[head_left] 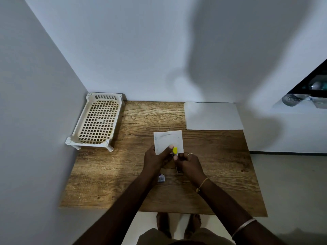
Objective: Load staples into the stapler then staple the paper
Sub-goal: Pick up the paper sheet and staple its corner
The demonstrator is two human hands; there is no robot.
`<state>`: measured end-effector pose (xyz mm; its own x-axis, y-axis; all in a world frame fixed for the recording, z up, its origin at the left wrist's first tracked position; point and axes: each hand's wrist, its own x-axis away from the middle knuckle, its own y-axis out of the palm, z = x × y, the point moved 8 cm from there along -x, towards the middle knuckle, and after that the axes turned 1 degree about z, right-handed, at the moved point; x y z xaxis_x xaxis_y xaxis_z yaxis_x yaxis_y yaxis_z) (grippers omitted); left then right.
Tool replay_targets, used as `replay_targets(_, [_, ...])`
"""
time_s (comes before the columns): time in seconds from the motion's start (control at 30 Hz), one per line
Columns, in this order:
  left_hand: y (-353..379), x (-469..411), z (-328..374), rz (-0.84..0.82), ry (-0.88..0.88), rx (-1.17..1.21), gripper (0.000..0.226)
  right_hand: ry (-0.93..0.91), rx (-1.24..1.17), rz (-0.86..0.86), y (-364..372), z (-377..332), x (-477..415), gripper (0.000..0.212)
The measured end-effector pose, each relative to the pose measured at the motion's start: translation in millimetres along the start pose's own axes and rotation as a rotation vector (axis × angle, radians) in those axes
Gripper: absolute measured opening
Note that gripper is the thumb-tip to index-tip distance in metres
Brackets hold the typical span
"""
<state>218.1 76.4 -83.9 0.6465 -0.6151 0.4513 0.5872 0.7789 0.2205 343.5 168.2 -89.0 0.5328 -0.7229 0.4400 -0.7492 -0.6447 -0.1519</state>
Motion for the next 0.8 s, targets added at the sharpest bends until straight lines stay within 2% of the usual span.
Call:
replay_targets(0.3, [-4, 1, -1, 0.061, -0.032, 0.013, 0.025, -0.035, -0.031, 0.033, 0, 5, 4, 0.012])
replay_targets(0.37, [-5, 1, -1, 0.095, -0.028, -0.001, 0.020, -0.048, -0.016, 0.100, -6, 5, 6, 0.029])
replay_targets(0.43, [-5, 0, -1, 0.105, -0.020, -0.015, 0.017, -0.122, 0.113, 0.156, -10, 0, 7, 0.033])
replay_targets(0.6, [-3, -2, -5, 0.085, -0.026, -0.006, 0.029, -0.301, 0.360, 0.244, -10, -18, 14, 0.011])
replay_targets(0.8, [-1, -3, -8, 0.080, -0.006, -0.029, 0.028, -0.336, 0.480, 0.253, -11, -28, 18, 0.011])
